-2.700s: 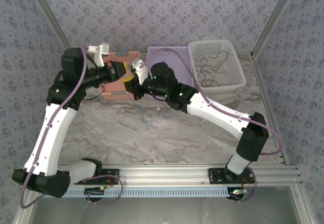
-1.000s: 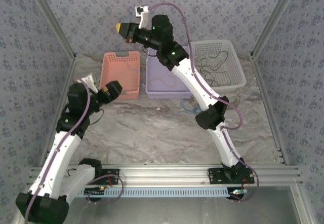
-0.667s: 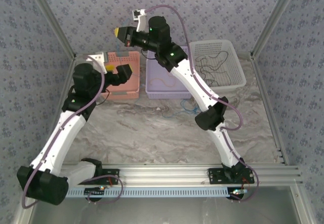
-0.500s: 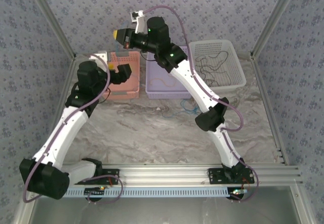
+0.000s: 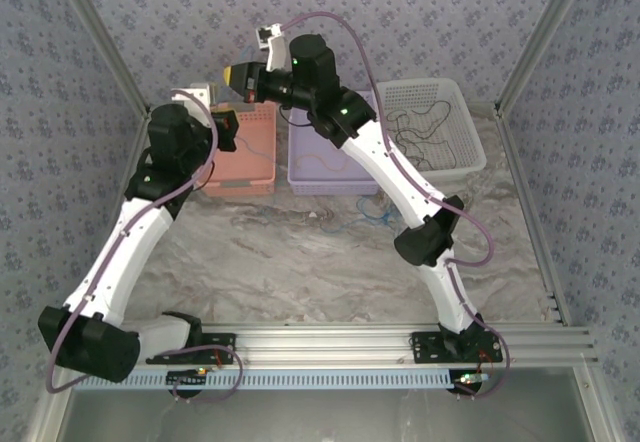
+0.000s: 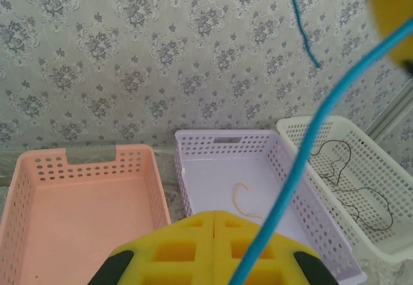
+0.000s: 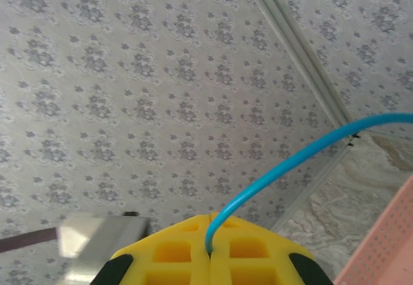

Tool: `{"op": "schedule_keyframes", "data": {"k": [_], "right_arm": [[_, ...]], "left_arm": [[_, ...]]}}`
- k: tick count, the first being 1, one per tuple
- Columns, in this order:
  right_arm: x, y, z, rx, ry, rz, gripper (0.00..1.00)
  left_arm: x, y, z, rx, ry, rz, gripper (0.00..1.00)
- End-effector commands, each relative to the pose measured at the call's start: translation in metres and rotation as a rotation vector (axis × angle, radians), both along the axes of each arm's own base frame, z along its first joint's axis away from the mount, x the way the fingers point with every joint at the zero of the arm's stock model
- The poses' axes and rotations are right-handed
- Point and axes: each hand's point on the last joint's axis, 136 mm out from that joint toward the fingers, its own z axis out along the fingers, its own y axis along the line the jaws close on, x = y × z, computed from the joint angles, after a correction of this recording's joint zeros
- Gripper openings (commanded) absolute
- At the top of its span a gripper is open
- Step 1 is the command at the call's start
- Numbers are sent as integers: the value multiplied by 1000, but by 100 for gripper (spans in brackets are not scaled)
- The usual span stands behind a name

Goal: Untangle the cables

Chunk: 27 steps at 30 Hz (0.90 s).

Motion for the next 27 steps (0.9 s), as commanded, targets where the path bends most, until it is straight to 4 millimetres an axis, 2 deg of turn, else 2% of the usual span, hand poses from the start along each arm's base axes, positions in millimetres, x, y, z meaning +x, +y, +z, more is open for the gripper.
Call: {"op": "schedule_keyframes", "data": {"k": [1,4,9,11,12,15,19,27], "right_arm": [[-7,-21,14,-50,-45,-63,21],[-6,-40,13,-111,-60,-140,55],[-16,-89,19,-175,-97,-290,77],[-20,-110,13,-191,-94,-332,79],[-25,-123,17,-183,-101,-352,80],[-34,-157,2,-209,-89,-404,81],[-57,-190,-17,-225,-81,-438,81],[-91,-228,-74,-295,-26,-462,81]], "left_arm": [[-17,-5,25,-18,-25,-55,0],[-20,-8,34,-26,15,-84,0],[-13,7,55,-81,69,-55,0],[-8,15,61,-94,74,-36,0],[-3,19,64,-98,73,-25,0],[10,27,72,-120,74,-9,0],[35,33,82,-127,46,24,0],[90,65,92,-84,11,150,0]]}}
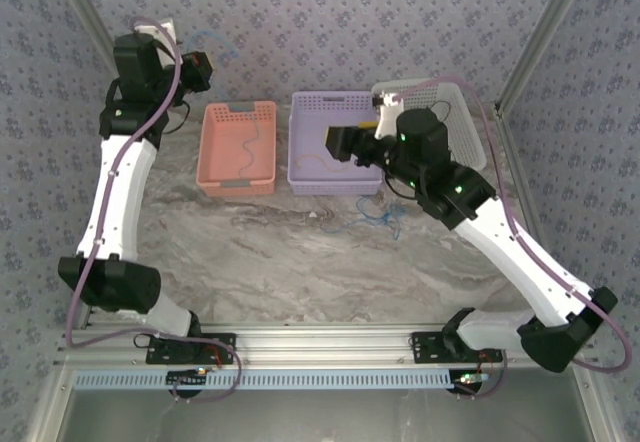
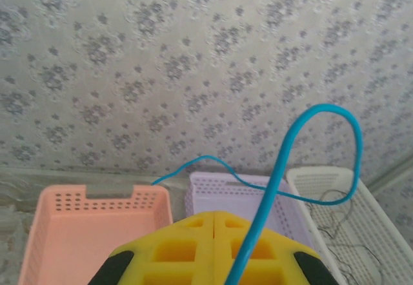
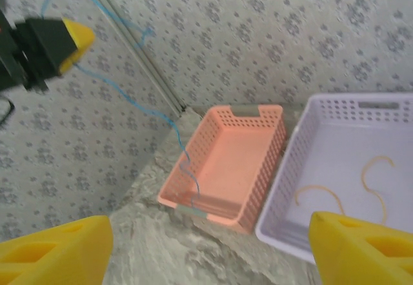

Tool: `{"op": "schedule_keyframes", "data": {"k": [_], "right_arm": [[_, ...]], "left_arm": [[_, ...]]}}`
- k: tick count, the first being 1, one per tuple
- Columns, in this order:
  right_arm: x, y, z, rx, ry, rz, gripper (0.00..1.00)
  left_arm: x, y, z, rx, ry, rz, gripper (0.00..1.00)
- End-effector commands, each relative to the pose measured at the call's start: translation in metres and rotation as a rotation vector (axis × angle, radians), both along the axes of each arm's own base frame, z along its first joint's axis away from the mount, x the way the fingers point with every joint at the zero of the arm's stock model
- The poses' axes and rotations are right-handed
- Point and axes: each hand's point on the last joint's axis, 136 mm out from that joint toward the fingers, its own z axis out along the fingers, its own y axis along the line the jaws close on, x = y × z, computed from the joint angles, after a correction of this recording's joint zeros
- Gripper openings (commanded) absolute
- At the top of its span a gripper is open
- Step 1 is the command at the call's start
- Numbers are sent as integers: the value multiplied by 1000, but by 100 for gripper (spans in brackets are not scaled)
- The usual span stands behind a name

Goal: Untangle the cables

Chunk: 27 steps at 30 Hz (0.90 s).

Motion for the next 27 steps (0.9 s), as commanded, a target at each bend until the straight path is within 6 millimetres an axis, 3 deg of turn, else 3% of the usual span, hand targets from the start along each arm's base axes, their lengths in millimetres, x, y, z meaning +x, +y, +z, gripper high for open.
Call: {"op": "schedule_keyframes", "data": {"k": [1,2,5,11,17,27], "right_arm": [[-7,-13,-12,-16,-8,-21,81],[-11,-14,-17,-18,-2,-13,81],[-28,-10,-22,-33,-47,50,82],[-49,-22,-21,-49,-177,86,87],[-46,-25,-24,-60,-174,82,87],[-43,-22,-42,-58,-125,85,87]], "left_arm": [[12,17,19,20,-56,62,0],[17,19,24,16,-67,67,0],[39,18,7,24,-13,66,0],[72,16,-65,44,158,87,0],[85,19,-132,95,295,135,0],[101,21,-264,165,615,175,0]]}}
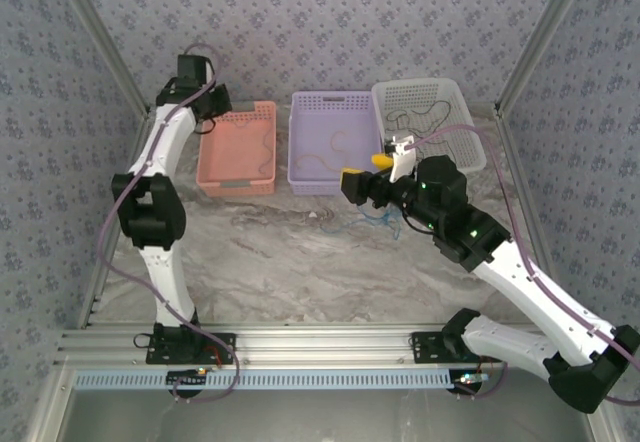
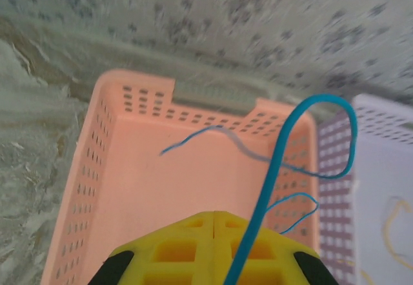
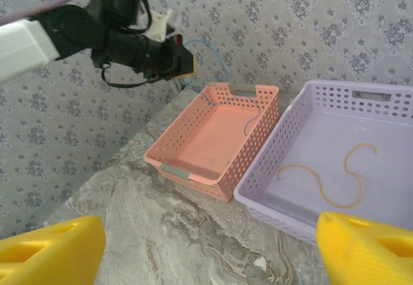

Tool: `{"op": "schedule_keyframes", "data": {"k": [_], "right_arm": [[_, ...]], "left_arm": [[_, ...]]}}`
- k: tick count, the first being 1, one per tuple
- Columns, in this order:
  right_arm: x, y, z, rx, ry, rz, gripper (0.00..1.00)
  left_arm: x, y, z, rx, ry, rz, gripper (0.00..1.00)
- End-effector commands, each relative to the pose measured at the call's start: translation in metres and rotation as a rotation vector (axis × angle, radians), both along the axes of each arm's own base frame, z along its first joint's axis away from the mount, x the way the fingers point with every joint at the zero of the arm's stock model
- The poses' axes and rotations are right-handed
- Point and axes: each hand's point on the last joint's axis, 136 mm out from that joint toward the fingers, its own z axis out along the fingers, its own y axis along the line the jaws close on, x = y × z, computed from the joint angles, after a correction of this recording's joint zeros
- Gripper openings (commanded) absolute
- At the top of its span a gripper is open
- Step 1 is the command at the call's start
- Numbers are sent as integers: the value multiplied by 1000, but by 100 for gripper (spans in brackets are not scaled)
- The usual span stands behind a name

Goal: Untangle the cables

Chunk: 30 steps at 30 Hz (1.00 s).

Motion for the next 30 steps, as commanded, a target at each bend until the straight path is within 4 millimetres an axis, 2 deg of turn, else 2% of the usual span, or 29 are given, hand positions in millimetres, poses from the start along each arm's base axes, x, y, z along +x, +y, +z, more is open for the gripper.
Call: {"op": "schedule_keyframes", "data": {"k": [1,6,12,14,16,21,23,24,26,30], "right_arm": [[2,-1,1,12,-6,-1,87],[6,-1,-6,12,11,-6,87],[6,-1,-15,9,32,-7,87],[7,-1,-16,8,37,-8,87],[8,-3,-19,3,45,-15,87],[17,-22,-34,-18,109,-108,85],[21,-35,-46,-24,152,-168,85],[24,-44,-56,-32,183,-220,84],[28,-67,-80,-35,274,-344,83],[26,-100,-128,-39,443,-474,79]], "left_arm": [[-7,-4,-36,33,119,8,0],[-8,-13,-67,80,171,-1,0],[-9,-7,-82,122,219,25,0],[-9,-5,-81,131,232,31,19],[-12,-2,-72,154,228,53,43],[-23,10,-29,224,155,128,89],[-30,12,-10,213,119,149,91],[-33,11,0,199,98,156,98],[-42,9,18,158,58,162,99],[-55,-2,43,92,13,147,99]]}}
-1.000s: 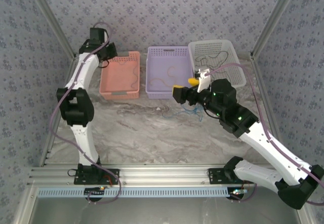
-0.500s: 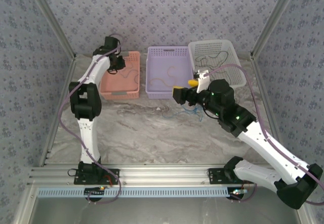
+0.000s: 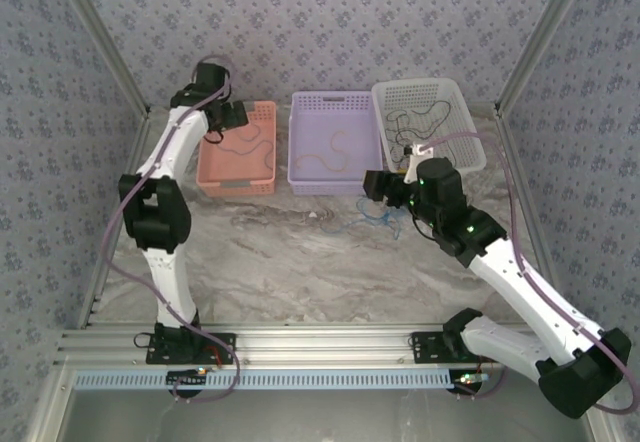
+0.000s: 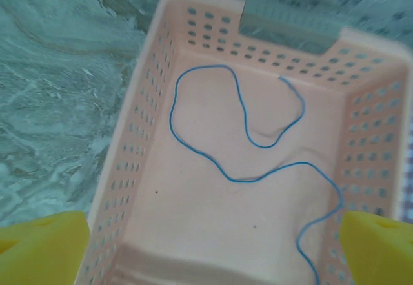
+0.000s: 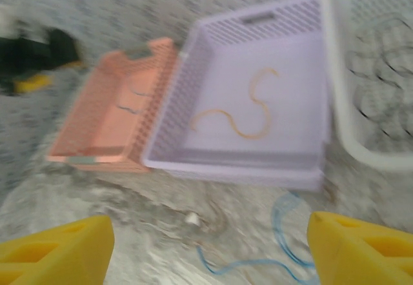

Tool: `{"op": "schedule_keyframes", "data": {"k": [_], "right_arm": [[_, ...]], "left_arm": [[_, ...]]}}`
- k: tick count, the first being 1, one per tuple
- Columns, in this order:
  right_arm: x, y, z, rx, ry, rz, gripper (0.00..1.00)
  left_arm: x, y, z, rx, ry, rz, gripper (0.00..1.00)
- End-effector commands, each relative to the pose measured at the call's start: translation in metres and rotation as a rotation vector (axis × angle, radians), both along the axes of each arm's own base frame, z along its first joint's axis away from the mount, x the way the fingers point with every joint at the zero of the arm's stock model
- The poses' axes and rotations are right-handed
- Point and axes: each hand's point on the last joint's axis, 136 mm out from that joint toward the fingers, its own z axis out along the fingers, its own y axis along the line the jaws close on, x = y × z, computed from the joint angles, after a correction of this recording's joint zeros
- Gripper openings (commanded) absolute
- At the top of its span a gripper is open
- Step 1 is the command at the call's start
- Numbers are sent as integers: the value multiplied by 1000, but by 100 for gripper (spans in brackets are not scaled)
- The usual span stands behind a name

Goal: Untangle the cables

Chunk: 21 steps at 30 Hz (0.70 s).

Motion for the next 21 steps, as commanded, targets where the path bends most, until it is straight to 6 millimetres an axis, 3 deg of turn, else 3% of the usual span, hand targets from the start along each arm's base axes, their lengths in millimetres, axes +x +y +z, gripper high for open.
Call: {"op": "schedule_keyframes", "data": {"k": [1,5,8,11,13,18,21], "right_arm": [[-9,-38,-51,-15,182,-171,77],[-16,-65,-96,-39,291,-272,70],[-20,-77,-131,-68,386,-296,65],[-25,-77,-167,-117,493,-292,61],[-26,-73,-183,-135,515,-284,62],[-19,-69,-195,-162,512,-268,64],[-15,-63,-196,-162,498,-231,61]], "left_arm": [[-15,-7,40,-55,-79,15,99],[-39,-26,57,-94,-117,-12,94],[-67,-56,67,-146,-131,-55,89],[-102,-101,62,-202,-122,-150,80],[-124,-143,55,-247,-124,-246,74],[-186,-211,-13,-327,18,-289,68],[-215,-238,-64,-486,103,-181,67]]}}
